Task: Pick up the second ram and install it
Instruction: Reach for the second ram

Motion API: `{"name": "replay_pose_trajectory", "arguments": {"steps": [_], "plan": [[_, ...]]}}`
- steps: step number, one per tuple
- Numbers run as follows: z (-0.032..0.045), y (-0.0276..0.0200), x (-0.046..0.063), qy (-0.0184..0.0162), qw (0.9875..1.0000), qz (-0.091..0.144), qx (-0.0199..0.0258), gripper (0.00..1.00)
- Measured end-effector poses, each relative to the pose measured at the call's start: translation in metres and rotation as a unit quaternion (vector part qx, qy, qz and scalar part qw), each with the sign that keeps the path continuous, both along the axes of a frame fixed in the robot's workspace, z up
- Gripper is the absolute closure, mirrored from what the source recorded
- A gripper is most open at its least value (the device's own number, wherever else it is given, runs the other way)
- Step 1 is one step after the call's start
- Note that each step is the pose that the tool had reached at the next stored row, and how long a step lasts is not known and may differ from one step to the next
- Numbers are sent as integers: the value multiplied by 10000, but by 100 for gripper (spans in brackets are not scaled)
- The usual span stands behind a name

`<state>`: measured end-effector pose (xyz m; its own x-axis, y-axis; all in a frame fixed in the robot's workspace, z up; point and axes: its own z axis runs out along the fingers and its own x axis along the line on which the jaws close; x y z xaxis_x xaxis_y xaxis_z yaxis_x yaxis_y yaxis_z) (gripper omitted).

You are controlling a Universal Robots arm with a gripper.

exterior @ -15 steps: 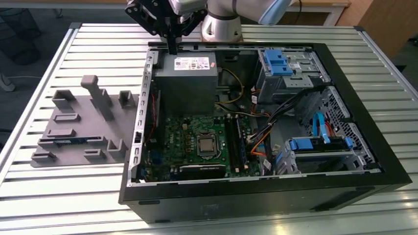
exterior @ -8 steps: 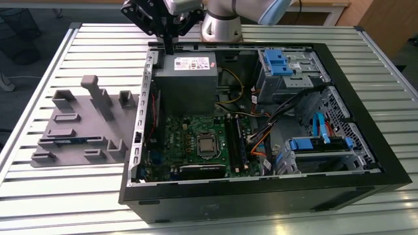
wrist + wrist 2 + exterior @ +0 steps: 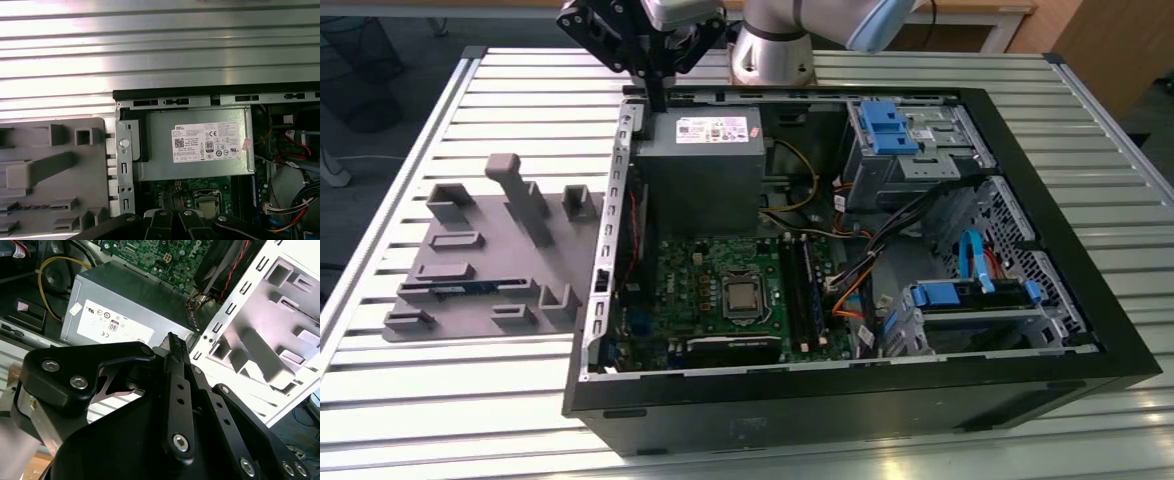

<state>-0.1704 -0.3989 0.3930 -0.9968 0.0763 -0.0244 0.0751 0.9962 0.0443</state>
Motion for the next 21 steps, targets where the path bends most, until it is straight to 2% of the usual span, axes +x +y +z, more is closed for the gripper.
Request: {"name": "replay_pose_trajectory", "arguments": {"steps": [21], "plan": [[-4,0,-123,0,10000,0,0,89]]}}
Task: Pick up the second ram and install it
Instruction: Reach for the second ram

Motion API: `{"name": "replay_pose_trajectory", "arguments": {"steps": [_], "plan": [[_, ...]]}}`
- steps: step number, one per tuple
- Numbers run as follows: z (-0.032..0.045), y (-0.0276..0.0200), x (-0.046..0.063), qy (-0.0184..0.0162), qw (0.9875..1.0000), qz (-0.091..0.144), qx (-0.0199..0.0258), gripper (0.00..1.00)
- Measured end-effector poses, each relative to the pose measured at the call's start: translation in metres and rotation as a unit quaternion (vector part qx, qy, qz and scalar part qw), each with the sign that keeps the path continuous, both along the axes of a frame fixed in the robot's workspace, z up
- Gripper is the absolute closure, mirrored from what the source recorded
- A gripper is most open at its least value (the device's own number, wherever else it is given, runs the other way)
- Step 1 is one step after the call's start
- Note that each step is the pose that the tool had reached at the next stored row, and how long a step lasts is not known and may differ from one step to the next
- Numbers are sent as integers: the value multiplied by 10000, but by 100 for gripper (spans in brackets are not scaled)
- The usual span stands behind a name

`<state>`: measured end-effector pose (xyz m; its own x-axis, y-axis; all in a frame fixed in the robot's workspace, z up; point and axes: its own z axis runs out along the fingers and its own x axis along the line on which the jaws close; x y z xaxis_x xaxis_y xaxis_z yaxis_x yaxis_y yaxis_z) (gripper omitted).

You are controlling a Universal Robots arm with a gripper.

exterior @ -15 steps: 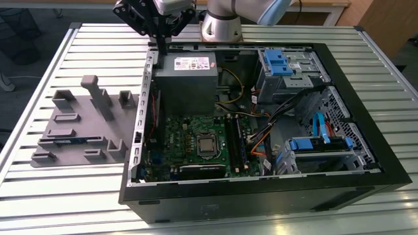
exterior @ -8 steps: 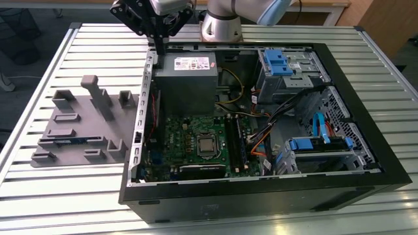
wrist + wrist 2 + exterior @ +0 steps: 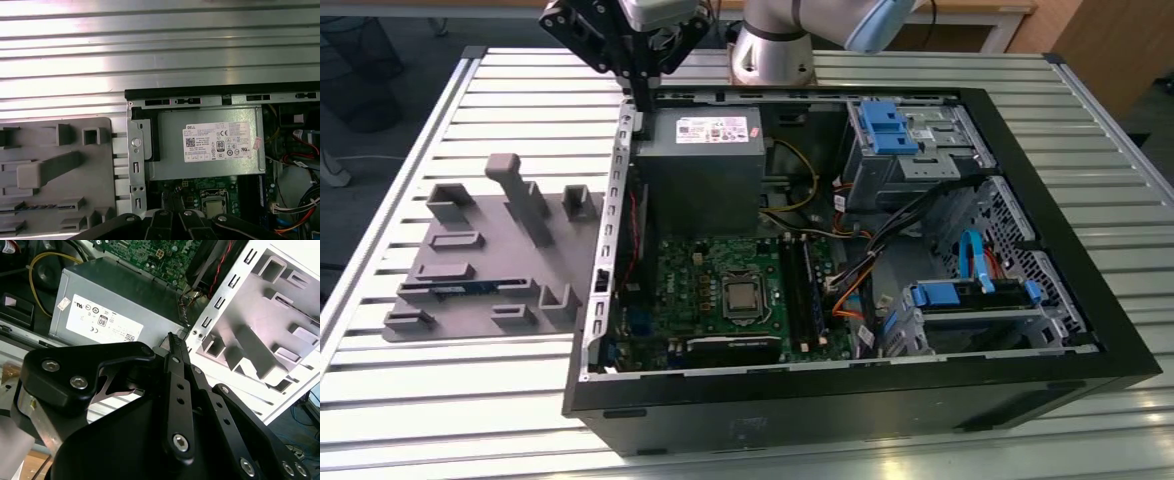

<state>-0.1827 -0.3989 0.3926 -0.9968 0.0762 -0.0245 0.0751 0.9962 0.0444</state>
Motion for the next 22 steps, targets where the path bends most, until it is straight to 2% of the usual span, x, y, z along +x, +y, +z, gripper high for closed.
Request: {"name": "replay_pose_trajectory", "arguments": {"steps": [22], "plan": [[-3,0,-97,0,10000,0,0,89]]}}
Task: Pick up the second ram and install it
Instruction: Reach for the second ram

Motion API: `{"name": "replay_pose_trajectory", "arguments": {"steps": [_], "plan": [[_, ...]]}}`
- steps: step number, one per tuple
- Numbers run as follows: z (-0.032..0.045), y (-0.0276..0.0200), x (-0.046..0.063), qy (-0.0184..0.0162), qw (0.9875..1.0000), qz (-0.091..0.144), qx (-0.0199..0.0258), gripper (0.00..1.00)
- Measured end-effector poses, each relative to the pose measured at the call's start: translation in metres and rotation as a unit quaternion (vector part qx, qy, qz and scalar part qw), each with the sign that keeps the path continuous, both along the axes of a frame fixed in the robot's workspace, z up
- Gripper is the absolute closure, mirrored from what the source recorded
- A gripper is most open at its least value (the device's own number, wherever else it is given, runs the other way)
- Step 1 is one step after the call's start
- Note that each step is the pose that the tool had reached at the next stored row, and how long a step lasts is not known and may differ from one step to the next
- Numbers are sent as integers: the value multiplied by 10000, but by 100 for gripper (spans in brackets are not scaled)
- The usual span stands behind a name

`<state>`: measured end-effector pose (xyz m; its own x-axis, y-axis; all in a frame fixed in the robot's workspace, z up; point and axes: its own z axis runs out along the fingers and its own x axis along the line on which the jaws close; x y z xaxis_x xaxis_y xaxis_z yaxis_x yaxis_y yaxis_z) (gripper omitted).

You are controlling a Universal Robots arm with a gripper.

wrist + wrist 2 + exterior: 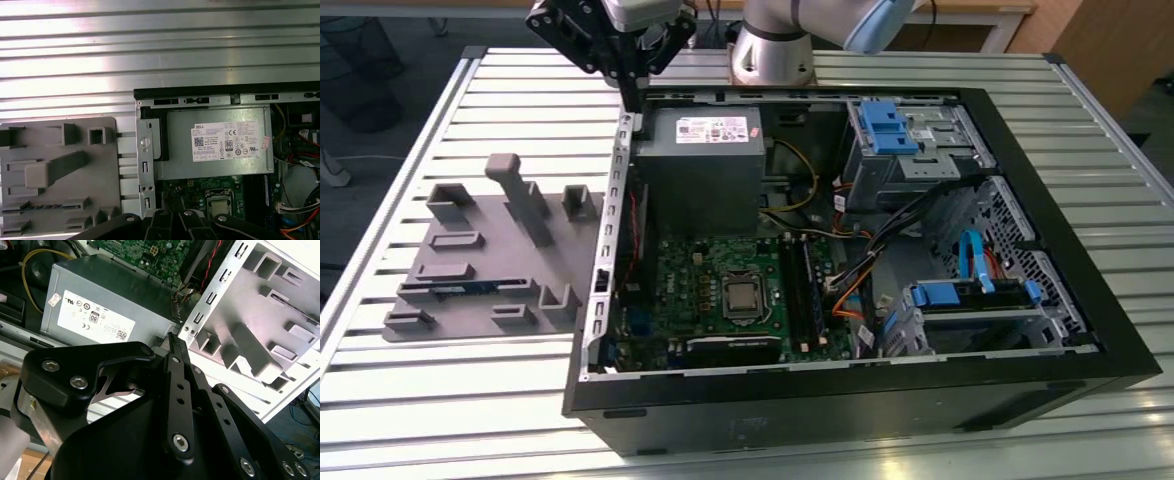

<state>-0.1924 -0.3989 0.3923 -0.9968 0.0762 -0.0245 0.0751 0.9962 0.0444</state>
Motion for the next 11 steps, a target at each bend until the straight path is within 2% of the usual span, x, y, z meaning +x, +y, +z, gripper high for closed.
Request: {"name": "replay_pose_trajectory", "arguments": {"steps": [11], "plan": [[-1,0,-53,0,10000,0,0,89]]}}
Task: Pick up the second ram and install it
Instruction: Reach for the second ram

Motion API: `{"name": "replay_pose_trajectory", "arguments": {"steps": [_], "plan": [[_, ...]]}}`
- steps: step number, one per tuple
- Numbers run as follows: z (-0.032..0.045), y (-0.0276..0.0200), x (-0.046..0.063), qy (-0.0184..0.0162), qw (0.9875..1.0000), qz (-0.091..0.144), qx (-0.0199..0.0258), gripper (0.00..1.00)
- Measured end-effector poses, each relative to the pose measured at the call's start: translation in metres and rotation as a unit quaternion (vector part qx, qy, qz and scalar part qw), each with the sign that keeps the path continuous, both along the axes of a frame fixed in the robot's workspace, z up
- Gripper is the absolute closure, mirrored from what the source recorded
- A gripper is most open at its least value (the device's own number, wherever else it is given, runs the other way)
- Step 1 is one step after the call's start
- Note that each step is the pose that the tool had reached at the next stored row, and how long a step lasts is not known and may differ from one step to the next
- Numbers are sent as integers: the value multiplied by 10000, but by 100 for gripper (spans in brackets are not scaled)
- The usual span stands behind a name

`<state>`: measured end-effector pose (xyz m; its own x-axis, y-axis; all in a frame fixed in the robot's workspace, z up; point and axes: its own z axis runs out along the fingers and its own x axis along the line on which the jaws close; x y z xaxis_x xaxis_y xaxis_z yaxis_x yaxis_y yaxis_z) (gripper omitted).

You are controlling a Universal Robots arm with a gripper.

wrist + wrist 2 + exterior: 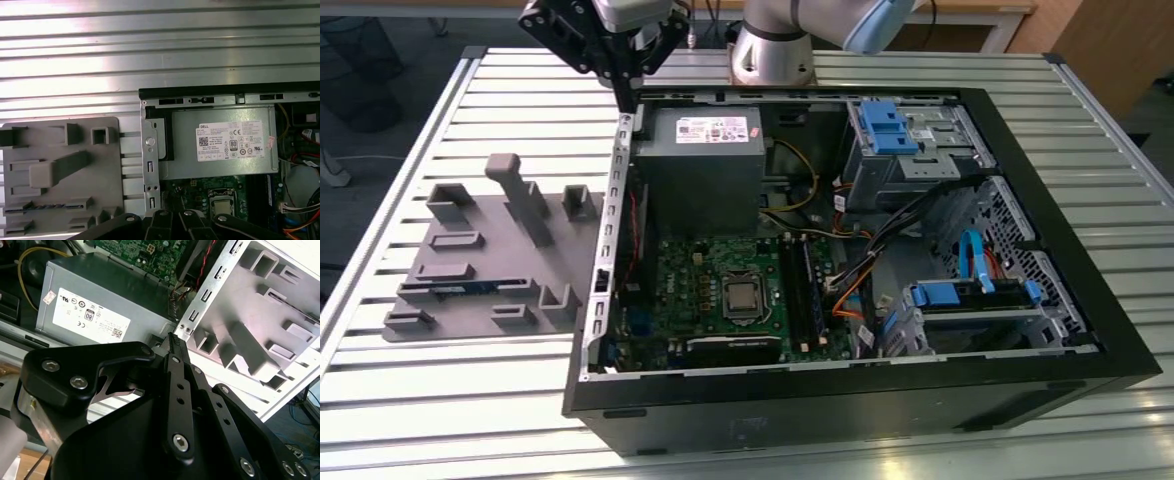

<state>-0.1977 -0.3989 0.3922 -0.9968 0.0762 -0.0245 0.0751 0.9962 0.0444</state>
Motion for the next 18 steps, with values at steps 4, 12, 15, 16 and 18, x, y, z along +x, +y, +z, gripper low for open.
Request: {"name": "replay_pose_trajectory", "arguments": {"steps": [4,12,15,16,18], "plan": [[0,0,-21,0,10000,0,0,89],[-1,0,-66,0,10000,0,0,89],[-1,0,-83,0,10000,0,0,89],[-1,0,-90,0,10000,0,0,89],[-1,0,-103,0,10000,0,0,89]]}}
